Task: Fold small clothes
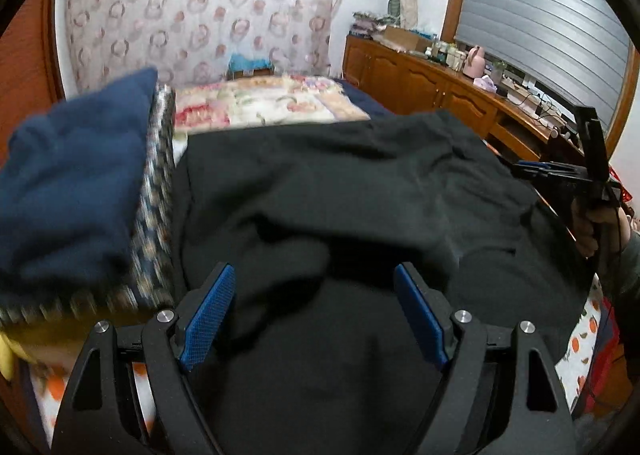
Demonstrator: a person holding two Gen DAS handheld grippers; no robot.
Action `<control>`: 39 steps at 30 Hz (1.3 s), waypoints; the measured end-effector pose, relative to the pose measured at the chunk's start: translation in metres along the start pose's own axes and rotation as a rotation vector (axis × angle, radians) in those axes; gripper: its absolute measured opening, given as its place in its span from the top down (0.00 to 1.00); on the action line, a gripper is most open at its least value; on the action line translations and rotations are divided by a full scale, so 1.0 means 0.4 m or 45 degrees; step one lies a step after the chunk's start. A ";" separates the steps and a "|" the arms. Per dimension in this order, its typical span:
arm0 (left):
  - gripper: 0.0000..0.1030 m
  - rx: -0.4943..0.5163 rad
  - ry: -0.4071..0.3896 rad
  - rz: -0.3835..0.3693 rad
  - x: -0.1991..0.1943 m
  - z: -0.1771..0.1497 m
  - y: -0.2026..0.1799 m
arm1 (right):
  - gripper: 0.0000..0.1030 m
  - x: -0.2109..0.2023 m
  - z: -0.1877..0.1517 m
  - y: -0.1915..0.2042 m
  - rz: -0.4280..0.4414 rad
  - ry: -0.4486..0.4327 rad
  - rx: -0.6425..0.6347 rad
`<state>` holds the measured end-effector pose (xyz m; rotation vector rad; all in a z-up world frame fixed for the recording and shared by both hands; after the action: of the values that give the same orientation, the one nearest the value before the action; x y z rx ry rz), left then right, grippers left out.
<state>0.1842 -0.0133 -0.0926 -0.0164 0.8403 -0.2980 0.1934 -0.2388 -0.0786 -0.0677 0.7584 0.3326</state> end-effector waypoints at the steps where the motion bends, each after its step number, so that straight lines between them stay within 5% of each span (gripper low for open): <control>1: 0.20 -0.007 0.017 -0.002 0.002 -0.011 -0.001 | 0.50 -0.006 -0.003 0.000 -0.007 0.004 0.001; 20: 0.20 -0.041 0.067 0.052 -0.027 -0.137 0.029 | 0.51 -0.040 -0.048 -0.032 -0.036 -0.006 0.084; 25: 0.20 0.043 0.129 0.159 -0.004 -0.144 0.010 | 0.50 -0.022 -0.039 -0.021 -0.056 0.010 0.077; 32: 0.11 0.042 0.140 0.165 0.000 -0.148 0.013 | 0.51 0.001 -0.027 -0.015 -0.085 0.019 0.030; 33: 0.01 0.042 0.149 0.168 0.003 -0.150 0.012 | 0.51 0.007 -0.021 -0.014 -0.091 0.024 0.026; 39: 0.00 0.039 0.163 0.176 0.006 -0.151 0.012 | 0.50 0.040 -0.039 -0.010 -0.112 0.059 -0.019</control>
<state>0.1428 -0.0031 -0.1355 0.0900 0.9586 -0.1833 0.1950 -0.2413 -0.1010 -0.1225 0.7963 0.2538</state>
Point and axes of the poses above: each gripper's, at about its wrist camera, not at the fingertips, and x roughly the way its jaws point, y to its left, z to its top, the point moved 5 cm from there along x, roughly the way its jaws point, and after that the axes turned 3 degrees about y, right-handed, at the moved point
